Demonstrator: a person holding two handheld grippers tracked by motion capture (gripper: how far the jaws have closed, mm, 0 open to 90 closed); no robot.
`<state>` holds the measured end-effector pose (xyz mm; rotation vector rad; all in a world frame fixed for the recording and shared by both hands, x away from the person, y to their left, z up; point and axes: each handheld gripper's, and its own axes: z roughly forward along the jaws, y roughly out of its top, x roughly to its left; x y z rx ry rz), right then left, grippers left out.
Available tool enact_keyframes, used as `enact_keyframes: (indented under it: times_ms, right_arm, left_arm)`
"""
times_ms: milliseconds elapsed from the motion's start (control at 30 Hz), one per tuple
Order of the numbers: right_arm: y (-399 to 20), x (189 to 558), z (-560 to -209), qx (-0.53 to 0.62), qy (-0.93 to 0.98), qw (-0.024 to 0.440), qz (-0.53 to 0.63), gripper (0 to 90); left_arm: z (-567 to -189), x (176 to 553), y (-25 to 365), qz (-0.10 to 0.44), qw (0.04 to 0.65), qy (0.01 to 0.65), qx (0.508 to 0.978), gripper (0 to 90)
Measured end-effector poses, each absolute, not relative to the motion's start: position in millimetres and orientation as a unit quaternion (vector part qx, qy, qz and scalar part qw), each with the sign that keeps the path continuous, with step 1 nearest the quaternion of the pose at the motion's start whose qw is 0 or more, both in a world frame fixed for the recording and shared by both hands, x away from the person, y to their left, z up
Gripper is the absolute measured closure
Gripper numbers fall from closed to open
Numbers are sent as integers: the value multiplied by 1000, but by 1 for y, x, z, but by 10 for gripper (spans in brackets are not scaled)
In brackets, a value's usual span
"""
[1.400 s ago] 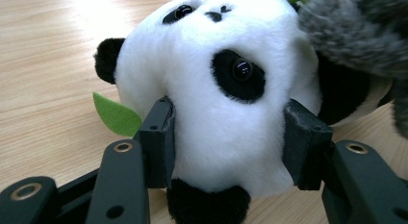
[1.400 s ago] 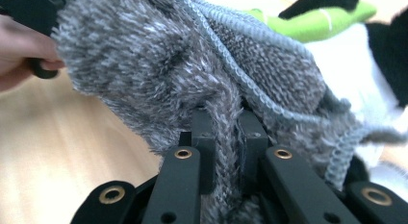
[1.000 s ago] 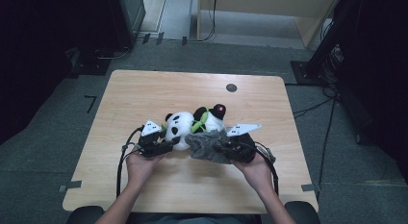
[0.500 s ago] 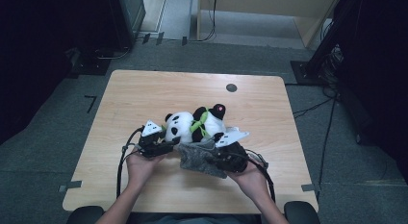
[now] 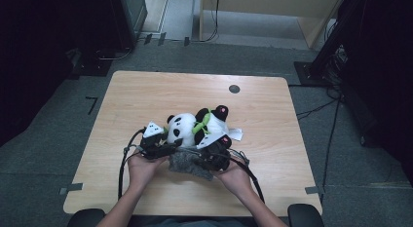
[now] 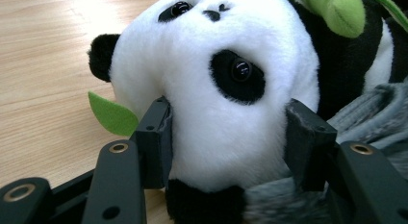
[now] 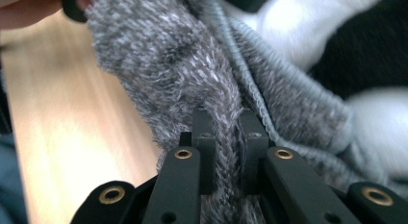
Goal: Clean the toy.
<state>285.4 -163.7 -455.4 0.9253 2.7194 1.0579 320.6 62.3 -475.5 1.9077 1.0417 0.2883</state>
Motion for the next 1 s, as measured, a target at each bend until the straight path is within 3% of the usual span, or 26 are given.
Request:
enact_keyframes:
  times_ms: [300, 1000]
  right_arm:
    - [-147, 304, -462, 308, 885, 57, 344, 824]
    - [-194, 287, -454, 344, 867, 85, 349, 823]
  left_arm:
    - [-476, 321, 63, 120, 456, 421, 775, 438]
    - [-475, 323, 65, 114, 453, 415, 780, 439]
